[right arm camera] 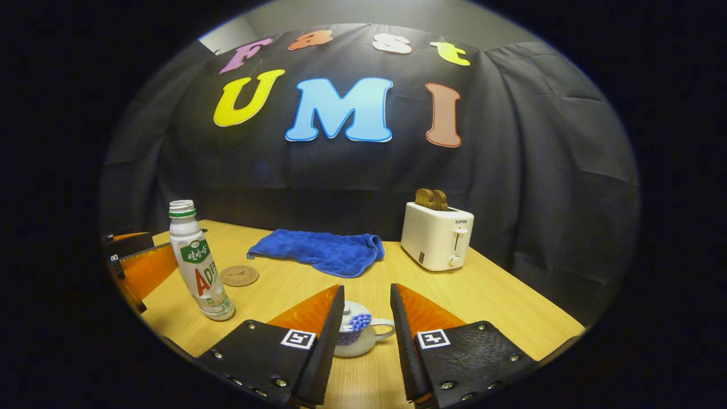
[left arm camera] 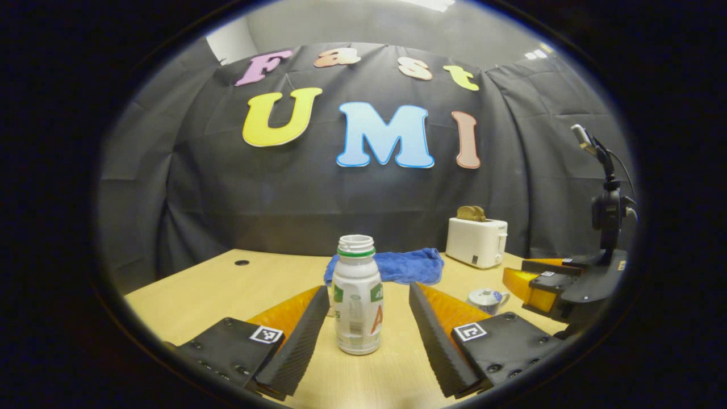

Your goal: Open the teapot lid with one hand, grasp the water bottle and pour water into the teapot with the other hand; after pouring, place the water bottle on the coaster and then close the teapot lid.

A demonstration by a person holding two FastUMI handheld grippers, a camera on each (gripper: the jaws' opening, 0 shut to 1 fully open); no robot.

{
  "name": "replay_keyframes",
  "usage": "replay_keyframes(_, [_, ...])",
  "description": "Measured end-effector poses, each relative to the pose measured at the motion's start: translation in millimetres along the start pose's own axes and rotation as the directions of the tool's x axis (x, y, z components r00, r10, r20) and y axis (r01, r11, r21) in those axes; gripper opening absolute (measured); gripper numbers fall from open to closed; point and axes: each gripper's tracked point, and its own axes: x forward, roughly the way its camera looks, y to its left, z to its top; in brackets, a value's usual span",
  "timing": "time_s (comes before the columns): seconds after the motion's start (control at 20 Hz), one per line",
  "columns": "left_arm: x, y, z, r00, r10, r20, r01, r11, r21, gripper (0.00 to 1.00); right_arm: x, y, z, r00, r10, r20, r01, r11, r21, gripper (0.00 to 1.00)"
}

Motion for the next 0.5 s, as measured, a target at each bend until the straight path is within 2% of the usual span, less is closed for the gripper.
replay_keyframes(0.25, [-1, 3, -4, 1.000, 0.005, -0.011, -0.005, 1.000, -0.010, 0.94, 14, 14, -12, 0.998, 0.037, -0.057, -0.037, 0.999, -0.008, 0.51])
replay_keyframes(0.5, [-3, 4, 0, 1.000, 0.004, -0.004, -0.004, 1.000, -0.004, 0.94, 23, 17, -24, 0.995, 0.043, -0.095, -0.042, 0.999, 0.008, 0.51])
